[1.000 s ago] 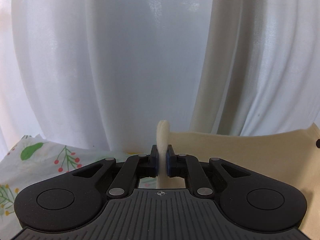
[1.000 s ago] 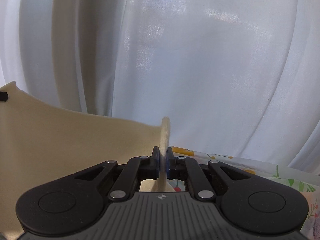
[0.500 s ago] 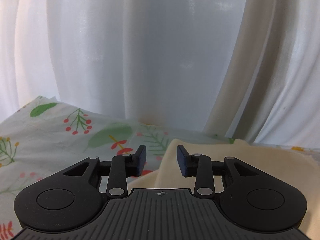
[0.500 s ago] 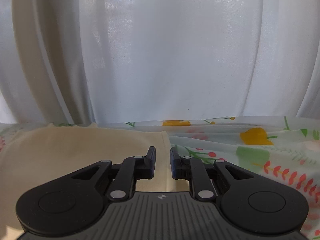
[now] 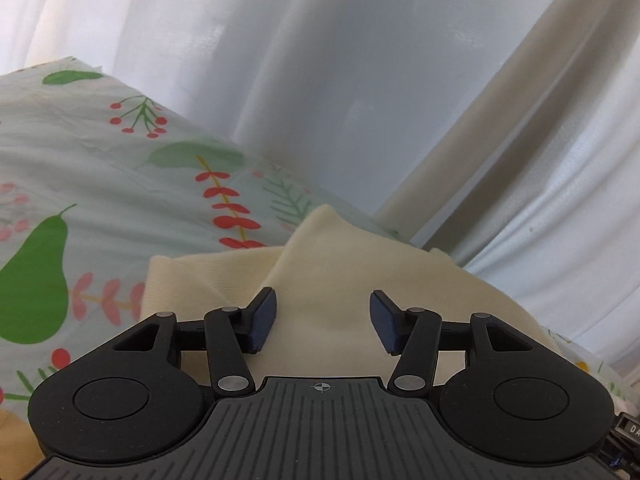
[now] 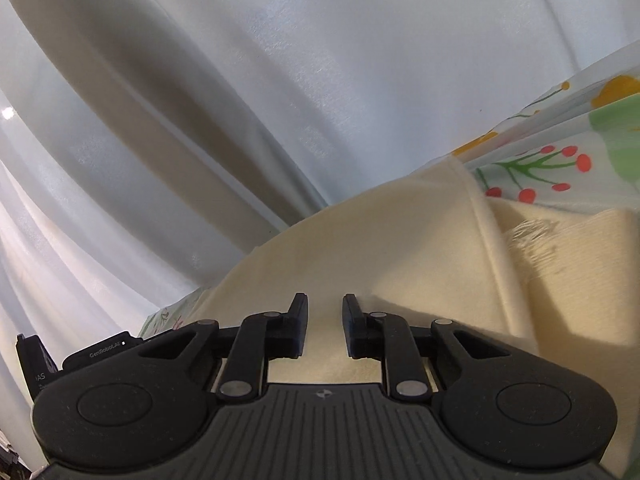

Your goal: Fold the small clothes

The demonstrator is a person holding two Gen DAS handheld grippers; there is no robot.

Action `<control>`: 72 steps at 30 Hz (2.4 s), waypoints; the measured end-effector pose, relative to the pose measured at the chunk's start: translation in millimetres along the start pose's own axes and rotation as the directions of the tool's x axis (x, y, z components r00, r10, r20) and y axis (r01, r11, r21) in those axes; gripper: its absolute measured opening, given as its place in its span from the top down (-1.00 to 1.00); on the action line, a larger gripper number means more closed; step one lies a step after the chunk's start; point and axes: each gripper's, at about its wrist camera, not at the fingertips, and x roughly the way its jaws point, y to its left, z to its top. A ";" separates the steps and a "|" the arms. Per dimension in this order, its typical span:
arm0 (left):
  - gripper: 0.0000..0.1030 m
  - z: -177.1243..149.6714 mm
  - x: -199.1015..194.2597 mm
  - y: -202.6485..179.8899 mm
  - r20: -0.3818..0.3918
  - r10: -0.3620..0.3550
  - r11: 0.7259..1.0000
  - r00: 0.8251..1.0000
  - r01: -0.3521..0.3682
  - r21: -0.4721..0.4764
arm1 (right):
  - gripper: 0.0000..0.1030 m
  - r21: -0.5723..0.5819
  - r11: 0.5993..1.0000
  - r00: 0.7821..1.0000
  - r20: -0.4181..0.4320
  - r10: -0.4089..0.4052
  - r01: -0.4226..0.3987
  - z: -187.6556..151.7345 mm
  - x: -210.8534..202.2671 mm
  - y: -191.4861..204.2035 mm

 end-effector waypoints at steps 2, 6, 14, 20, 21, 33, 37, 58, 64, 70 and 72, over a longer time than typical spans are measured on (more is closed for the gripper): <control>0.02 4.2 -7.1 11.5 -0.004 -0.019 0.999 1.000 0.019 -0.045 | 0.65 -0.022 0.998 0.999 0.017 -0.052 0.052 3.1 -8.2 -6.2; -0.36 10.6 -34.7 33.1 0.031 0.115 0.991 0.993 -0.113 -0.073 | 0.64 -0.075 0.977 0.979 0.041 -0.198 0.201 6.7 -24.4 -5.6; -0.46 8.5 -76.8 96.7 -0.111 -0.028 0.961 0.993 -0.004 -0.277 | 0.18 -0.295 0.844 0.892 0.076 -0.446 0.448 -21.0 -89.4 36.6; -0.48 0.3 -66.3 85.9 -0.176 -0.136 0.959 0.975 0.085 -0.269 | -0.14 -0.310 0.883 0.933 0.048 -0.356 0.353 -44.7 -105.8 74.3; -0.48 -0.7 -63.1 85.2 -0.192 -0.143 0.958 0.971 0.087 -0.273 | -0.13 -0.318 0.890 0.943 0.044 -0.331 0.327 -46.6 -104.3 80.2; 0.12 -3.2 -49.2 75.8 -0.254 -0.170 0.957 0.952 0.098 -0.273 | 0.68 -0.465 0.841 0.941 -0.047 -0.336 0.277 -90.1 -73.5 142.7; 0.43 -3.6 -47.7 75.9 -0.264 -0.158 0.965 0.952 0.092 -0.245 | 0.75 -0.473 0.827 0.927 -0.056 -0.372 0.304 -97.5 -65.9 142.9; 0.68 22.8 -72.1 -2.9 -0.169 -0.266 0.964 0.949 0.262 -0.049 | 0.75 -0.335 0.865 0.922 0.031 -0.387 0.374 -79.9 -82.0 96.2; 0.69 -2.0 -55.7 -81.4 -0.220 -0.295 0.936 0.930 0.328 0.128 | 0.75 -0.295 0.878 0.924 0.059 -0.378 0.378 -74.1 -88.7 82.8; 0.73 -54.8 -16.5 -115.4 -0.336 -0.234 0.925 0.913 0.315 0.212 | 0.75 -0.269 0.886 0.925 0.055 -0.377 0.377 -70.2 -90.7 70.5; 0.65 -62.6 -12.3 -113.0 -0.327 -0.233 0.926 0.916 0.311 0.212 | 0.75 -0.268 0.887 0.926 0.054 -0.375 0.375 -69.7 -91.6 67.3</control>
